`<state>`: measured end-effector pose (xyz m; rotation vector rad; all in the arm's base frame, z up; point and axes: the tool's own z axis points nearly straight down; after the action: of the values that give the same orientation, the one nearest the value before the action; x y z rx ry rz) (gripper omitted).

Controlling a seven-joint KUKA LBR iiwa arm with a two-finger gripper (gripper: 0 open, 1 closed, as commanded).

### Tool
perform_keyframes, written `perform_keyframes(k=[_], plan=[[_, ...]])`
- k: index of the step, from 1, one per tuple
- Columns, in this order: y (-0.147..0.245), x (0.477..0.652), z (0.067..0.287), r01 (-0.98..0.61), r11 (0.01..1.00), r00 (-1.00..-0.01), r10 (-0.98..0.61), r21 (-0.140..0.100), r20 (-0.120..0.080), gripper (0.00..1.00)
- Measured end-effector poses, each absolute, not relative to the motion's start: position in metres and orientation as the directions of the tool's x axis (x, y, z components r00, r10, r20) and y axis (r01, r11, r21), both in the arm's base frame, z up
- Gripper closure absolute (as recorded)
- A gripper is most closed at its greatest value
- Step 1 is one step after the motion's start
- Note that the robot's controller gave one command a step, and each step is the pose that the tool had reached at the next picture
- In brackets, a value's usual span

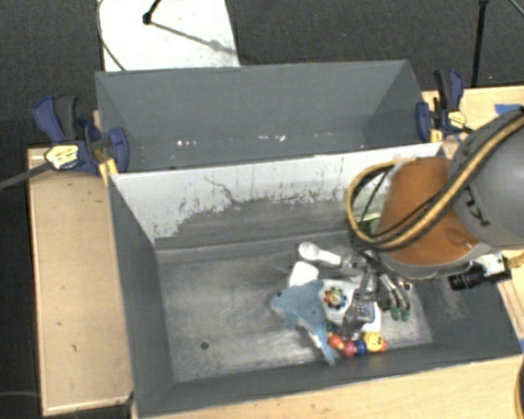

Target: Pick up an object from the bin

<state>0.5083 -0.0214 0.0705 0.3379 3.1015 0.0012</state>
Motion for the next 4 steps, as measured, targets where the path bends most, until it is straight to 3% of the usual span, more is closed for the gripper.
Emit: perform_keyframes(k=[1,2,4], plan=[[-0.007,0.501,0.073,0.317,0.948,-0.948,0.317,0.003,-0.018,0.0],[-0.02,0.51,0.073,0.214,0.977,-0.977,0.214,0.004,-0.005,1.0],[-0.02,0.509,0.077,0.214,0.977,-0.977,0.214,0.003,-0.002,1.0]])
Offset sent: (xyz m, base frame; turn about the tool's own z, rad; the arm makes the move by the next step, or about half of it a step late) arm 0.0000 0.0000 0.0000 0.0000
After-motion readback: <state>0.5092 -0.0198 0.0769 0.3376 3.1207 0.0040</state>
